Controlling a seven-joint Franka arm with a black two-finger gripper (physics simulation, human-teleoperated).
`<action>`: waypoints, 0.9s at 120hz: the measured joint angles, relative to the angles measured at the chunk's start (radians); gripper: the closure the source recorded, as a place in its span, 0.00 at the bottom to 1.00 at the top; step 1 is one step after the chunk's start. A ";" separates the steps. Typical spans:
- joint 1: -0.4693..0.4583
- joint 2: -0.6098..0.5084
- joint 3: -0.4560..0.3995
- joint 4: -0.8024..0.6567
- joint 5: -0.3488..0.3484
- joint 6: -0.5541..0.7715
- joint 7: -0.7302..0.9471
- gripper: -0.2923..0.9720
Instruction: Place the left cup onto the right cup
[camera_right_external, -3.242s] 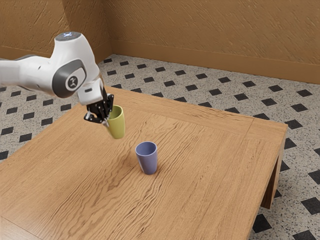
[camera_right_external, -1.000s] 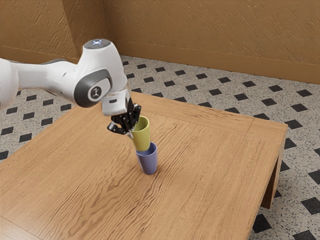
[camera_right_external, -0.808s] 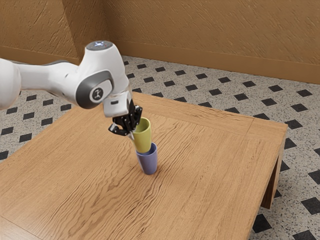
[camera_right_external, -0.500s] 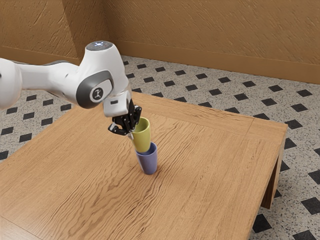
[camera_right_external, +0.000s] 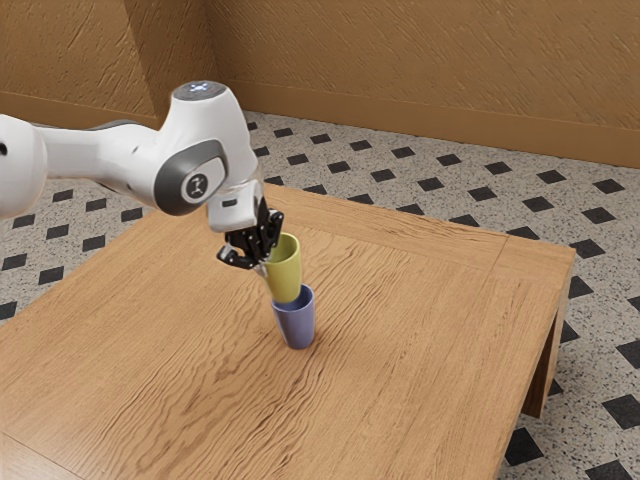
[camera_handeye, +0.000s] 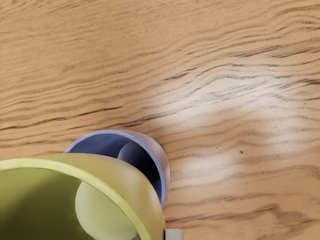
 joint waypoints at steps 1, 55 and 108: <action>0.000 0.000 0.000 0.000 0.000 0.000 0.000 0.85; 0.000 0.018 0.000 0.006 0.000 0.001 0.001 0.85; -0.006 0.031 0.000 0.011 0.000 0.003 0.002 0.85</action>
